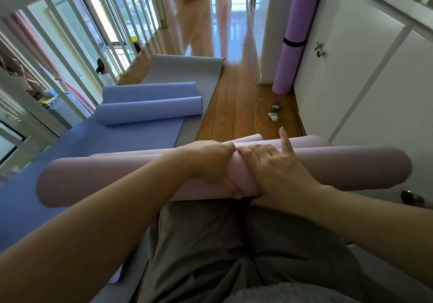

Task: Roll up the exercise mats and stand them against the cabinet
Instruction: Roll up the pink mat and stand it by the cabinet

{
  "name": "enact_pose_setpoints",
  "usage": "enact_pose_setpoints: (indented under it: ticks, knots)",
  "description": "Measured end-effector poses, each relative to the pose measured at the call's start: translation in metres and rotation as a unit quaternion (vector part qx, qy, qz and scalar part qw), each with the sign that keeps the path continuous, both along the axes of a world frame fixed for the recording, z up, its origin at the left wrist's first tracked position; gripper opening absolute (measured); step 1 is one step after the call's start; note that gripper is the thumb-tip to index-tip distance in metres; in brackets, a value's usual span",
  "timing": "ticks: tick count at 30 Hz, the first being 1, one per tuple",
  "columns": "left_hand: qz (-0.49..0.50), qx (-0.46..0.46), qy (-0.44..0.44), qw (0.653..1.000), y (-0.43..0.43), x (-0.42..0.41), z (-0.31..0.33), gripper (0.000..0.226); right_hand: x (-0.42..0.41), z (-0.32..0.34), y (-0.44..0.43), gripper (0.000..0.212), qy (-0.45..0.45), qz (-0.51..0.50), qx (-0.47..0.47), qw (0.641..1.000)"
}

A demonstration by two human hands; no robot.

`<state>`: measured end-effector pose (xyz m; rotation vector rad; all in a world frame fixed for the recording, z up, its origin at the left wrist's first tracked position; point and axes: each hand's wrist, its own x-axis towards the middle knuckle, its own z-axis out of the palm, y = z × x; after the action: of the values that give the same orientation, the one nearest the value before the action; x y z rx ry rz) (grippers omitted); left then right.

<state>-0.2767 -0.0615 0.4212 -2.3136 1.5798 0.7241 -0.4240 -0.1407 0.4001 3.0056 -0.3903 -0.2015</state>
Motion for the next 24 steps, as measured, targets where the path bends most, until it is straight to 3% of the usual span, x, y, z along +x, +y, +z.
enact_pose_setpoints:
  ticks: [3, 6, 8, 11, 14, 17, 22, 24]
  knots:
    - [0.003, -0.002, -0.001, 1.000, -0.001, 0.002, -0.001, 0.077, 0.006, -0.004, -0.006, 0.091, -0.013, 0.000, 0.030, 0.999]
    - [-0.048, -0.106, -0.136, 0.984, 0.015, -0.015, -0.011, 0.088, 0.017, 0.003, -0.023, 0.094, -0.006, -0.001, 0.104, 0.995]
    - [-0.063, -0.166, -0.175, 0.968, 0.023, -0.024, -0.019, 0.092, 0.020, 0.010, -0.031, 0.097, 0.015, 0.004, 0.130, 0.991]
    - [-0.056, -0.171, -0.139, 0.974, 0.016, -0.012, -0.016, 0.095, 0.018, 0.009, -0.025, 0.099, 0.010, -0.013, 0.081, 0.997]
    - [-0.050, -0.131, -0.077, 0.987, 0.007, 0.004, -0.006, 0.095, 0.009, -0.010, -0.008, 0.099, -0.063, -0.010, -0.010, 0.998]
    - [-0.039, -0.099, -0.065, 0.992, 0.001, 0.008, -0.002, 0.093, 0.016, -0.011, -0.011, 0.091, -0.074, -0.022, 0.013, 0.997]
    - [-0.025, -0.184, -0.221, 0.957, 0.025, -0.025, -0.025, 0.087, 0.017, -0.013, -0.018, 0.089, -0.085, -0.008, 0.016, 0.996]
    - [-0.015, -0.204, -0.230, 0.951, 0.029, -0.032, -0.032, 0.083, 0.014, -0.018, -0.015, 0.088, -0.098, -0.014, 0.014, 0.995]
